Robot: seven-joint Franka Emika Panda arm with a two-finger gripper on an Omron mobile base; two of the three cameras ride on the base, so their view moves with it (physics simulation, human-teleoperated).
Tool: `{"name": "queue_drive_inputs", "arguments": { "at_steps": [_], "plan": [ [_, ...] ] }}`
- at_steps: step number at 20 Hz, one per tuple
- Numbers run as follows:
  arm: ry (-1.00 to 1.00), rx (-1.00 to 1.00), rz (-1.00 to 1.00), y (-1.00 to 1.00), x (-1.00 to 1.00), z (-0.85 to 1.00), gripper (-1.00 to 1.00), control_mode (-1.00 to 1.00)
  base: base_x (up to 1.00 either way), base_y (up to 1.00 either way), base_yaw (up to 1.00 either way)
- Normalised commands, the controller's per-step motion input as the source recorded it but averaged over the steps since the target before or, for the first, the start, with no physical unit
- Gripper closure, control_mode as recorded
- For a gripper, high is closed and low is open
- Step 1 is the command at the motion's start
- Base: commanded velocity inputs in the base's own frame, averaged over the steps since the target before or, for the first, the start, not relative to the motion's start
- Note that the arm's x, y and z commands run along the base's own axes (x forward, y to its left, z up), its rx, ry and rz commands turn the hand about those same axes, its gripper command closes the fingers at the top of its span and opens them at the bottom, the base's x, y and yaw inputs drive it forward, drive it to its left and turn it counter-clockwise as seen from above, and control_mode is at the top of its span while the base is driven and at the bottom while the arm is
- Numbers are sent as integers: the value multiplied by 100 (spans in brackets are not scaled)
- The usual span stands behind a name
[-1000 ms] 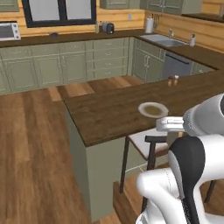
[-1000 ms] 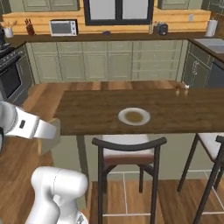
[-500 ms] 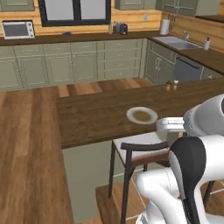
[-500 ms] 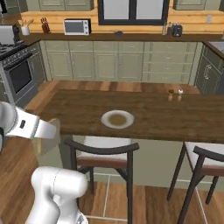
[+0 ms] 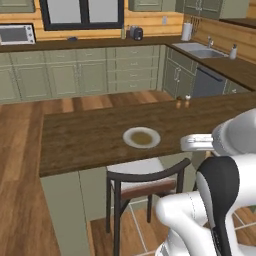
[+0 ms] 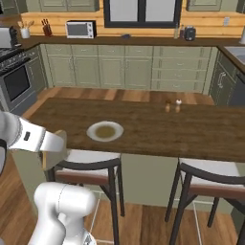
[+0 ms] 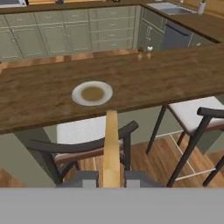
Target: Start the toaster. Once the lever pops up, take the bread to the plate on the dining counter.
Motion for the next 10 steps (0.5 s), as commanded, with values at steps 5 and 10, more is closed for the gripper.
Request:
{"name": "queue_drive_inputs", "arguments": {
  "at_steps": [5,10],
  "plan": [
    [0,0,0,0,0,0,100,100,74,-6,0],
    [0,0,0,0,0,0,100,100,77,0,2]
  ]
}}
